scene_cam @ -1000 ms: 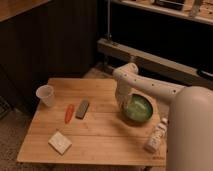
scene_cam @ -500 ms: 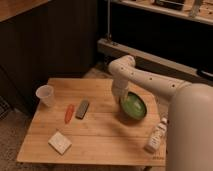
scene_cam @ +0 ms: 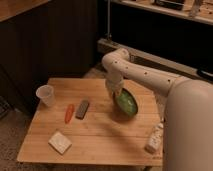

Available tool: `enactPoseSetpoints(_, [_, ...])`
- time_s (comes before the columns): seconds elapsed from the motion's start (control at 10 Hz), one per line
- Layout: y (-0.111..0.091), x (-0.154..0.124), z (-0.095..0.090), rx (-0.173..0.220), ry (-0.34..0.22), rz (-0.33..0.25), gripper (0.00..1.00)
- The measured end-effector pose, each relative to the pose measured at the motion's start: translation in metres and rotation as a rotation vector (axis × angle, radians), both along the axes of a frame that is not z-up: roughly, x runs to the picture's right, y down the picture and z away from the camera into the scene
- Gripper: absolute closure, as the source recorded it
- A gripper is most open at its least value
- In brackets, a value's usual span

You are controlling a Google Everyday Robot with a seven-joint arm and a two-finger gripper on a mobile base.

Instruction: Pick up the ceramic bowl

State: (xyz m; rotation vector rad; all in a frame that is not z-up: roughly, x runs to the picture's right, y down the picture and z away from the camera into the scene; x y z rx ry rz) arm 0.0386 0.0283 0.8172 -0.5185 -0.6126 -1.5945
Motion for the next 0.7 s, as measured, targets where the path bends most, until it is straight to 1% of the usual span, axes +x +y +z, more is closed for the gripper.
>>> enactPoseSetpoints(0.1, [-0.006, -0.003, -0.005, -0.007, -0.007, -0.002, 1.0])
enactPoseSetpoints(0.3, [-0.016, -0.002, -0.005, 0.001, -0.015, -0.017, 1.0])
enactPoseSetpoints(0.4, [-0.019, -0.01, -0.005, 0.006, -0.025, -0.024, 1.0])
enactPoseSetpoints(0.5, [-0.015, -0.015, -0.006, 0.008, -0.033, -0.017, 1.0])
enactPoseSetpoints(0.6, [-0.011, -0.009, -0.007, 0.013, -0.025, -0.017, 1.0])
enactPoseSetpoints(0.7, [-0.012, -0.004, -0.008, 0.025, -0.02, -0.018, 1.0])
